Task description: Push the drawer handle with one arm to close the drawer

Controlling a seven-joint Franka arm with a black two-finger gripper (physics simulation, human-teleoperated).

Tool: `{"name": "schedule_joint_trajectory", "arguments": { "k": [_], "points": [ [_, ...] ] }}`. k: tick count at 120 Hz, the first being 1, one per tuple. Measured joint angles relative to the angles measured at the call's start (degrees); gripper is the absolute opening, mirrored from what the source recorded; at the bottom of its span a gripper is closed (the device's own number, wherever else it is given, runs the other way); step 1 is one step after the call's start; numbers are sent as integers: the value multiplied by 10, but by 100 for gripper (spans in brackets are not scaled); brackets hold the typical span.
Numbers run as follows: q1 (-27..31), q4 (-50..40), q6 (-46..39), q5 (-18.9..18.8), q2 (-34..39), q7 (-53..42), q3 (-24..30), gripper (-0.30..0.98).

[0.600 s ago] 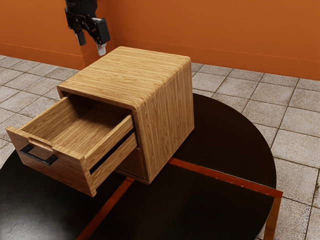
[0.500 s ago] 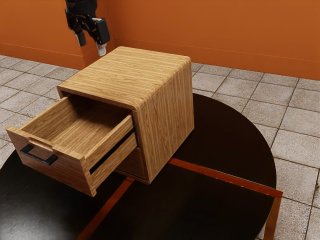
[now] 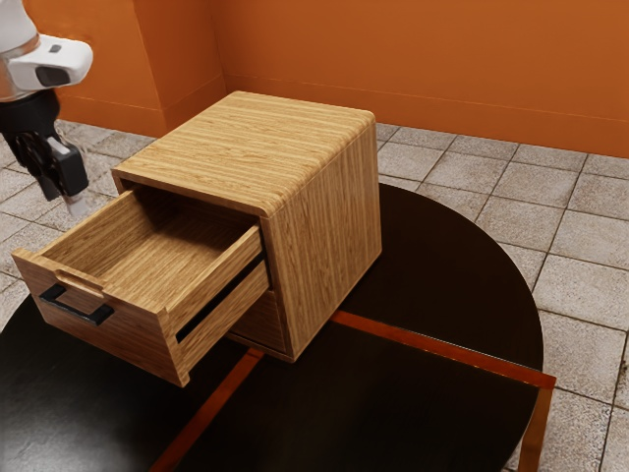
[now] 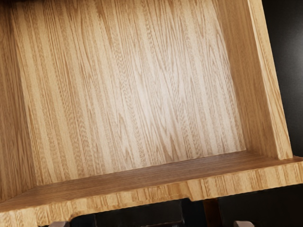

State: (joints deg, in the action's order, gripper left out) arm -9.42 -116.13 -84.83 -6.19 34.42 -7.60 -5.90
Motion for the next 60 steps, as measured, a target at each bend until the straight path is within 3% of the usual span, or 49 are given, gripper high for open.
{"name": "schedule_joint_trajectory", "arguments": {
  "k": [11,23,41,60],
  "points": [
    [11,-72,-24,-16,59,22,-1,16],
    [23,-111,-33,-30,90,48,0,4],
    [27,-183,-32,-38,151,83,1,-4],
    [27,-248,-60,-40,160,117,-12,-8]
  ]
}}
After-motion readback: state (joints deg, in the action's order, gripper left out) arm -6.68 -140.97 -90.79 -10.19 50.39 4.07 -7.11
